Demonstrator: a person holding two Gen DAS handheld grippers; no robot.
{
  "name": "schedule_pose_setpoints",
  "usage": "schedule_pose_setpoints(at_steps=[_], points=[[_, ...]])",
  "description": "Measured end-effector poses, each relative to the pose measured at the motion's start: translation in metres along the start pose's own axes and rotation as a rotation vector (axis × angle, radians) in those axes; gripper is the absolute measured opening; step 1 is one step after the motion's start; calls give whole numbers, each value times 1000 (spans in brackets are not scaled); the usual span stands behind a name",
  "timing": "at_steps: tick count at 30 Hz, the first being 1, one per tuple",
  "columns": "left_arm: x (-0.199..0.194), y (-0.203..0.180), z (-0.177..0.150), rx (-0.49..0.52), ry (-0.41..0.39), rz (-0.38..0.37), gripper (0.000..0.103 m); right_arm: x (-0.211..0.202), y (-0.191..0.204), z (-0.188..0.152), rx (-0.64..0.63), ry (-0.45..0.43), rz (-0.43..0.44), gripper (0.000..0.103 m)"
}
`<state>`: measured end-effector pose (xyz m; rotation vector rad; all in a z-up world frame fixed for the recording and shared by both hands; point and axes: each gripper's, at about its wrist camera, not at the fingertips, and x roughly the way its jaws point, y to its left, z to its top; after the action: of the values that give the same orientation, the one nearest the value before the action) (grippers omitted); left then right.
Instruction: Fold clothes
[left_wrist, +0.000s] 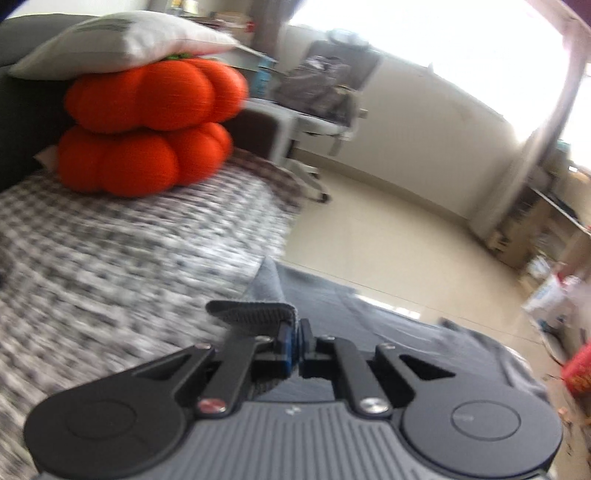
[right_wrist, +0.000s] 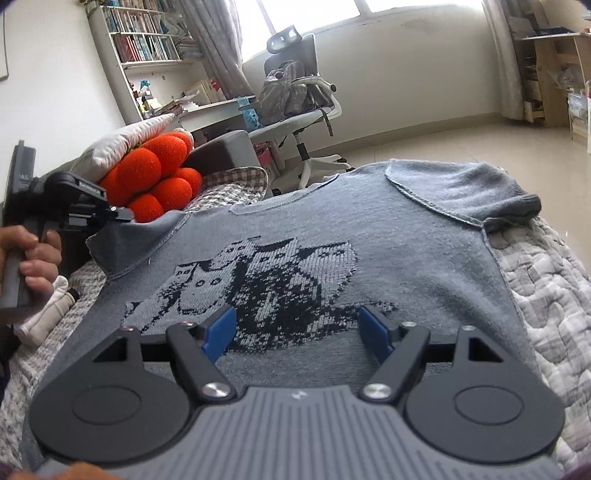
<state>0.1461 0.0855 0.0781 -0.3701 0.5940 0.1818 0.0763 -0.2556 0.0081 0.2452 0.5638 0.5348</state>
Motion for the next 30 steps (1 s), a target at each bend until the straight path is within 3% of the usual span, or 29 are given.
schedule_pose_setpoints(at_steps=[6, 9, 11, 15, 17, 21, 25, 30], points=[[25, -10, -28, -20, 116, -65, 4, -2, -4, 0, 20, -5, 20, 76], [33, -11, -45, 33, 151, -67, 15, -3, -7, 0, 36, -7, 32, 76], [35, -4, -50, 46, 153, -59, 35, -3, -7, 0, 39, -9, 35, 76], [20, 12, -53, 38, 129, -87, 47, -3, -6, 0, 37, -9, 33, 76], [7, 18, -52, 58, 102, -83, 60, -3, -5, 1, 33, -8, 29, 76], [-18, 33, -49, 81, 50, -79, 64, -3, -3, 0, 17, -7, 13, 76], [-41, 55, -47, 68, 15, -84, 81, -2, 2, 0, -8, 1, -11, 76], [-55, 91, -48, 24, 10, -47, 81, 4, 17, 3, -87, 54, -81, 78]])
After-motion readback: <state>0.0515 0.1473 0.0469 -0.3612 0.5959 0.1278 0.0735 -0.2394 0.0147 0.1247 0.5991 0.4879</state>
